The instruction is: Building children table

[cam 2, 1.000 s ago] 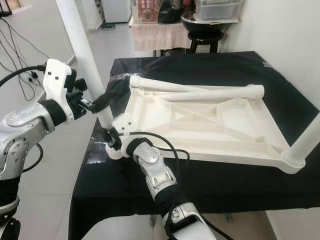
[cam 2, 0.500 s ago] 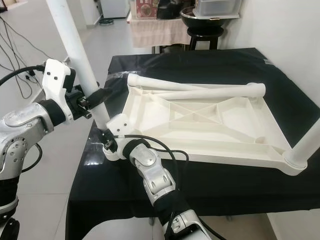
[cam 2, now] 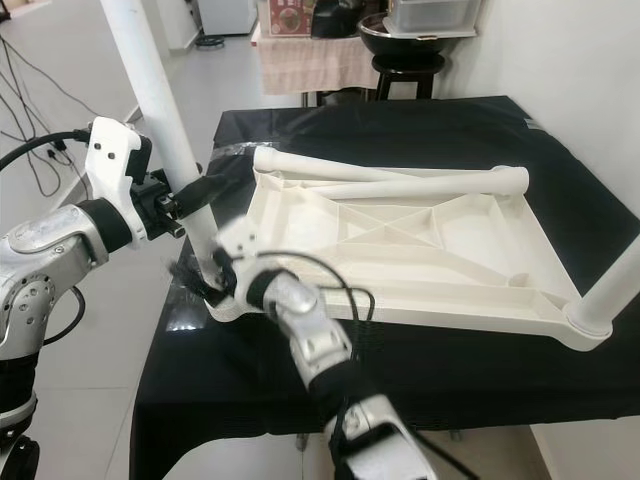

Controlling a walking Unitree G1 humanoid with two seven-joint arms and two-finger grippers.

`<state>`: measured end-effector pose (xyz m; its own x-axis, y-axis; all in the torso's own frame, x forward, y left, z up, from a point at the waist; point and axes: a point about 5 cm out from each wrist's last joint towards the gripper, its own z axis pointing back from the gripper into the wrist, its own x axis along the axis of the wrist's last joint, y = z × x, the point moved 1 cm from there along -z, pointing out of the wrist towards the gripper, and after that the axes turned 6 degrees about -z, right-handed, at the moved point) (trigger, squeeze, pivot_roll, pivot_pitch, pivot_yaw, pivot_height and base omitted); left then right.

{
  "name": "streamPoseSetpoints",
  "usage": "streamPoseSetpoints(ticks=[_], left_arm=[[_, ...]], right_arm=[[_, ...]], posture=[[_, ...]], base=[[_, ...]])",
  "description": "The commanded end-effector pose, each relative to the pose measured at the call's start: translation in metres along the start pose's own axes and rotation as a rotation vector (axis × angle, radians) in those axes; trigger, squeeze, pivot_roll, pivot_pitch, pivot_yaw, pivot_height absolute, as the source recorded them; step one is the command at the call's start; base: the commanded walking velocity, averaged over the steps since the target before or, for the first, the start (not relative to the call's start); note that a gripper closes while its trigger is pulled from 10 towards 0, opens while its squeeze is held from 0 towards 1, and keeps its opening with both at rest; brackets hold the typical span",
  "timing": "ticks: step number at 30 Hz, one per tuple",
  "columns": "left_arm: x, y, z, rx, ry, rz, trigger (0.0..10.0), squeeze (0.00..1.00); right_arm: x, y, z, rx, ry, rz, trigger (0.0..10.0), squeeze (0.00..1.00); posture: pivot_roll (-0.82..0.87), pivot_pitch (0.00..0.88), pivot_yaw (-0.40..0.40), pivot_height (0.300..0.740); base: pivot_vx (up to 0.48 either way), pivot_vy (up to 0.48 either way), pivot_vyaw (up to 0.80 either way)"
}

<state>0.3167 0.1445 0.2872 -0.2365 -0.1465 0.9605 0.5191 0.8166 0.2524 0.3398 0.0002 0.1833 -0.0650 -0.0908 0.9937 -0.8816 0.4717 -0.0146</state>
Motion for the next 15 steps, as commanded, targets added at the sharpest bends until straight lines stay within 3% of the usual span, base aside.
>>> streamPoseSetpoints(ticks=[1,4,5,12,13,14,15], left_arm=[[-0.002,-0.0006,0.0011,0.001,0.01,-0.019,0.0,0.0],[-0.0018,-0.0007,0.0011,0.001,0.01,-0.019,0.0,0.0],[-0.0017,-0.0009,0.0011,0.0,0.009,-0.018,0.0,0.0],[-0.0013,-0.0024,0.0017,-0.004,0.01,-0.018,0.0,0.0],[-0.001,-0.0027,0.0021,-0.004,0.01,-0.019,0.0,0.0],[-0.001,-0.0027,0.0021,-0.004,0.01,-0.019,0.0,0.0],[-0.0009,-0.0029,0.0027,-0.004,0.011,-0.019,0.0,0.0]], right_arm=[[-0.003,0.0008,0.0035,0.103,-0.001,-0.026,10.0,0.97],[-0.0025,-0.0002,0.0048,0.156,0.011,-0.013,10.0,0.97],[-0.0039,-0.0008,0.004,0.226,0.038,-0.02,10.0,0.0],[-0.0074,-0.0054,-0.0012,0.284,0.095,-0.03,10.0,0.0],[-0.0082,-0.0073,-0.0027,0.279,0.103,-0.038,5.6,0.0],[-0.0082,-0.0073,-0.0027,0.279,0.103,-0.038,5.6,0.0],[-0.0105,-0.0088,-0.0029,0.275,0.118,-0.043,0.0,0.0]], posture=[[0.01,0.016,0.015,0.74],[0.01,0.018,0.016,0.74],[0.01,0.018,0.018,0.74],[0.02,0.022,0.018,0.74],[0.03,0.027,0.018,0.74],[0.03,0.027,0.018,0.74],[0.03,0.028,0.018,0.74]], base=[[0.0,0.0,0.0],[0.0,0.0,0.0],[0.0,0.0,0.0],[0.0,0.0,0.0],[0.0,0.0,0.0],[0.0,0.0,0.0],[0.0,0.0,0.0]])
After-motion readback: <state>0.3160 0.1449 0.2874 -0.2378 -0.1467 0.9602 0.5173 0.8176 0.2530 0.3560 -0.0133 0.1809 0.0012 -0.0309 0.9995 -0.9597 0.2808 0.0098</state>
